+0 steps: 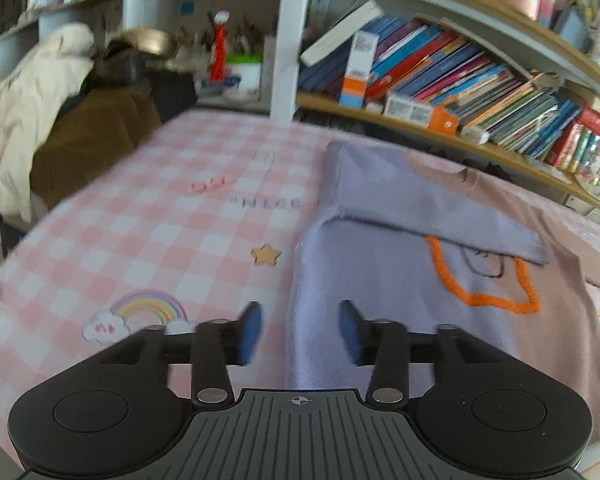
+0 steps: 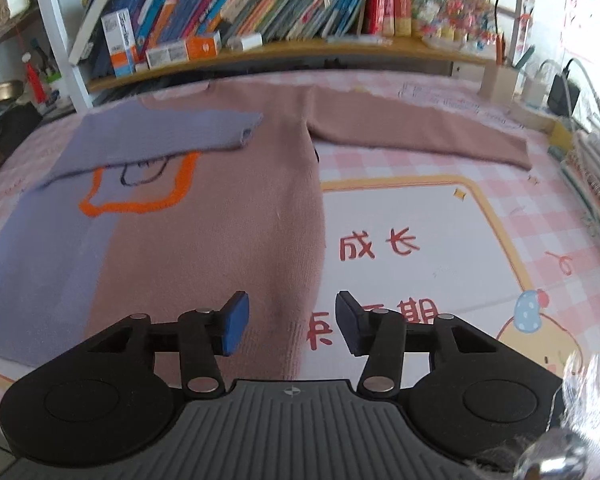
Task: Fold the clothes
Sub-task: 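Move the open right gripper to the pink sleeve cuff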
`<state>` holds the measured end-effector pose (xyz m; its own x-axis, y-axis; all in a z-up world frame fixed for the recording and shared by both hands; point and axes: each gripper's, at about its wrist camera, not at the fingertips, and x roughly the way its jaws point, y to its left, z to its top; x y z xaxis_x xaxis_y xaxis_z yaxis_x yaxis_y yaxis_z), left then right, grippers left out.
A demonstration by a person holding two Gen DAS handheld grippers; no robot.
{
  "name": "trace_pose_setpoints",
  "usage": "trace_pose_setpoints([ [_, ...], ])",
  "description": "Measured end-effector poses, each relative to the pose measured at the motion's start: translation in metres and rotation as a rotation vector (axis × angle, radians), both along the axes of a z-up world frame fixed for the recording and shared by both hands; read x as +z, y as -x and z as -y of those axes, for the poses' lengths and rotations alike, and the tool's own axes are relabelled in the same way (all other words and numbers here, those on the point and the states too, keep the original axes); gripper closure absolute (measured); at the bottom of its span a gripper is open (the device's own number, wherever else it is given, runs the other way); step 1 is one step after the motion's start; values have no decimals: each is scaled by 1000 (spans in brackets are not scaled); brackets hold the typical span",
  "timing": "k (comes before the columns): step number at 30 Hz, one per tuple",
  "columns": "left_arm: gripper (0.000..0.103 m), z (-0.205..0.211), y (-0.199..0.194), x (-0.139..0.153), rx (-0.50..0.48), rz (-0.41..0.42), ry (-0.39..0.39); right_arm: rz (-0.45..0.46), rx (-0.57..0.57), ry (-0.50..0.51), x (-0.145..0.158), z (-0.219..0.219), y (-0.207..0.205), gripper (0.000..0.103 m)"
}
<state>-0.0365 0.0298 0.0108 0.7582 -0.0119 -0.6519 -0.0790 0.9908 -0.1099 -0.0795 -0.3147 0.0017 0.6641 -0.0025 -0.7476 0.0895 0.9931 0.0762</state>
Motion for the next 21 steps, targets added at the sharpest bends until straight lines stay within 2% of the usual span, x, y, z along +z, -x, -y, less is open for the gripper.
trace_pose_setpoints([
  [2, 44, 5, 5, 7, -25, 20, -9, 18, -10, 13, 4, -4, 6, 39],
  [4, 34, 10, 11, 14, -51, 39, -18, 34, -21, 26, 7, -9, 13, 30],
  [8, 22, 18, 24, 19, -101, 54, -12, 50, -56, 47, 11, -18, 29, 17],
  [13, 14, 29, 41, 12, -179, 36, 8, 45, -114, 55, 12, -25, 51, 12],
  [21, 14, 46, 48, -2, -256, -2, 17, 35, -199, 64, 15, -18, 71, 12],
])
